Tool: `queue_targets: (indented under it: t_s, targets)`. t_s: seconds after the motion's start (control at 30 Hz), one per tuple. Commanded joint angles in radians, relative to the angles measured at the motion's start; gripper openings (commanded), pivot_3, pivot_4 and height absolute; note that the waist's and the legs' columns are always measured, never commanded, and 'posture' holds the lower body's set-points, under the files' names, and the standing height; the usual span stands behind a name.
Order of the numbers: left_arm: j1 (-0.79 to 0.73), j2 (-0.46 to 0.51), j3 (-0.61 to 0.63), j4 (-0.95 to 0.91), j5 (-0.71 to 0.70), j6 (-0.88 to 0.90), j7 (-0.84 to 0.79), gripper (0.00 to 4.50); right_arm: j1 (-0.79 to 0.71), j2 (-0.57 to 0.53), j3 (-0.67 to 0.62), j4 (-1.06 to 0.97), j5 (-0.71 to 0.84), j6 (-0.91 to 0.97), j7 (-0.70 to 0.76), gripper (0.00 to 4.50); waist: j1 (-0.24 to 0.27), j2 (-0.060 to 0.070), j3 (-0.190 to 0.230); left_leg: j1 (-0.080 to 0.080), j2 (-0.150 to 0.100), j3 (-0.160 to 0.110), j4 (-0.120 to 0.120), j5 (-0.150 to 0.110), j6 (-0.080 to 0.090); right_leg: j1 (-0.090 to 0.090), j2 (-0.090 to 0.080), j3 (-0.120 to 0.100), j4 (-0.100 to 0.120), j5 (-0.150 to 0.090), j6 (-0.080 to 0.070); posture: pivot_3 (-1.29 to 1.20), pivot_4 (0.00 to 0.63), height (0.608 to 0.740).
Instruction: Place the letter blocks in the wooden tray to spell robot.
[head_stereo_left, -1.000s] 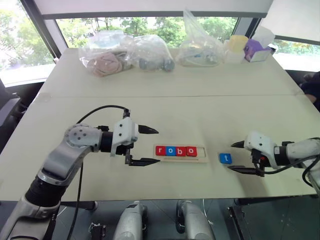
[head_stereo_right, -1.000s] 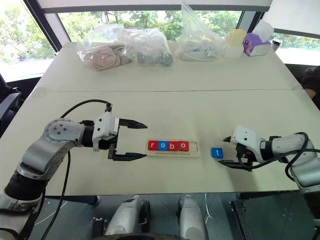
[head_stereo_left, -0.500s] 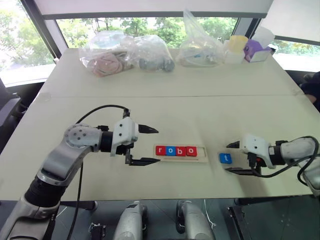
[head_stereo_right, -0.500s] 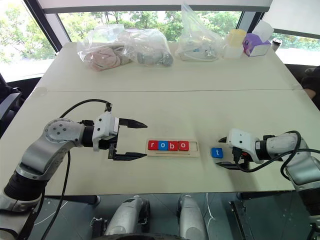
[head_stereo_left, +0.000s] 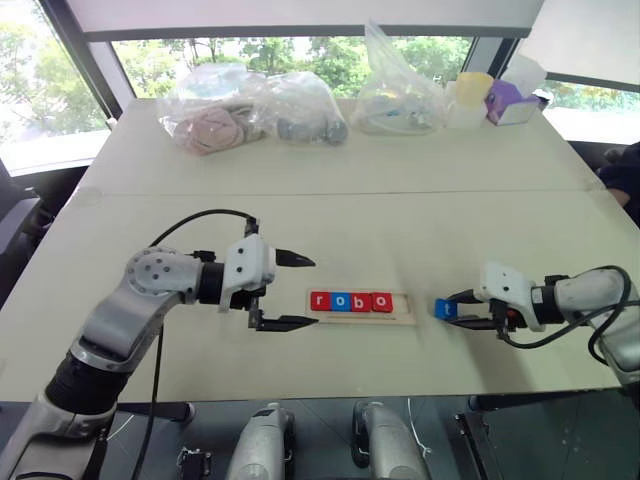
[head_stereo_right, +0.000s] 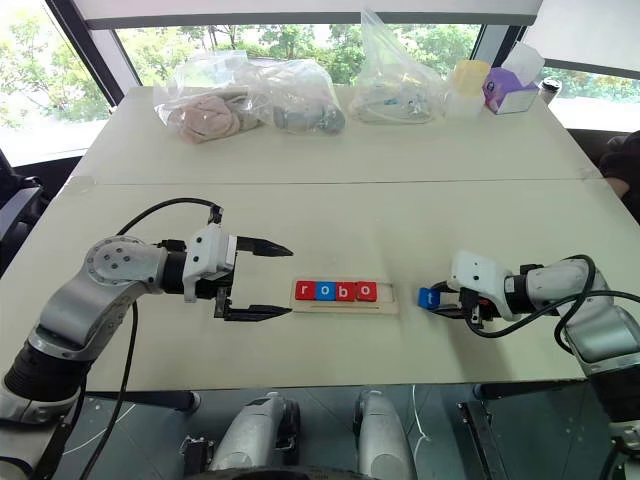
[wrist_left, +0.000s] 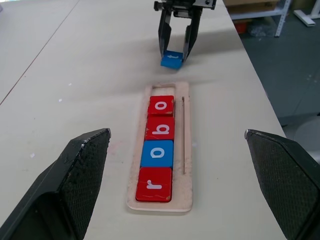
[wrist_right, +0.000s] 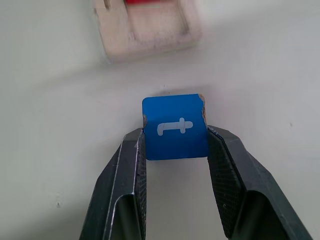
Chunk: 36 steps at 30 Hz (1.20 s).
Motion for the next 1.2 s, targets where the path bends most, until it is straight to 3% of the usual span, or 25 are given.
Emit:
queue_targets:
  t_s: [0.03,0.53,1.2]
  targets:
    - [-0.006,0.002,0.017,-0.032,-0.008,-0.002,0.004,4.50,-0.064,0.005,-0.005,-0.091,0.050,0.064,0.017,1.12,-0.001,0.000,0.000,0.000,0.000,0.000,0.000,0.000,0.000,0.000,0.000,0.000,0.000,0.000,0.000,0.00,0.150,0.740]
    - [0.001,0.002,0.021,-0.052,-0.015,0.012,0.027,4.50,-0.194,0.083,0.173,-0.059,-0.026,0.113,0.048,1.12,-0.001,0.000,0.000,0.000,0.000,0.000,0.000,0.000,0.000,0.000,0.000,0.000,0.000,0.000,0.000,0.00,0.150,0.740]
    - [0.022,0.005,0.031,-0.088,-0.021,0.037,0.052,4.50,-0.268,0.124,0.223,0.035,-0.079,0.074,0.082,1.12,0.000,0.000,0.000,0.000,0.000,0.000,0.000,0.000,0.000,0.000,0.000,0.000,0.000,0.000,0.000,0.00,0.150,0.740]
